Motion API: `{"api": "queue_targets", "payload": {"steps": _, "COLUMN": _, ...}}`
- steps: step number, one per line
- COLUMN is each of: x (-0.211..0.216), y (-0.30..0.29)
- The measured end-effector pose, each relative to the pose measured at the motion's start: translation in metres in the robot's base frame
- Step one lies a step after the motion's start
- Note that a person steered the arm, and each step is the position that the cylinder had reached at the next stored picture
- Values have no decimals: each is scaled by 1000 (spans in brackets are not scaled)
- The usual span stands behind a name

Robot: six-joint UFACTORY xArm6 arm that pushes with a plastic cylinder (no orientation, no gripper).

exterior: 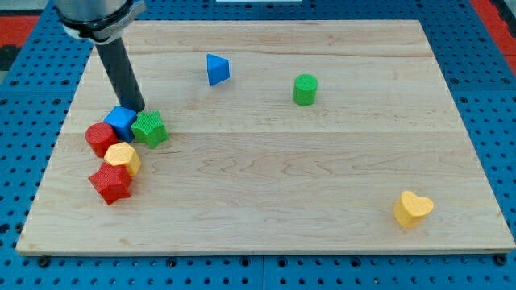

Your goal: Push the triangle into the green star

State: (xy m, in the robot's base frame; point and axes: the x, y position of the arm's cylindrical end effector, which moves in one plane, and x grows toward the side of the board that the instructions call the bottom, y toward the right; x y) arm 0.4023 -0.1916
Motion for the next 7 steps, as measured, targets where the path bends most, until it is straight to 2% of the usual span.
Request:
{"api": "queue_targets", "payload": {"steps": 2, "x": 23, "y": -12}}
{"api": "queue_targets", "payload": {"steps": 4, "x": -43, "y": 67}}
{"api": "queue_targets", "payload": {"steps": 5, "x": -39, "y": 186}}
{"api": "queue_targets", "payload": {"steps": 6, "x": -76, "y": 227}}
{"api": "queue_targets", "payload": {"steps": 7, "x": -118, "y": 197}}
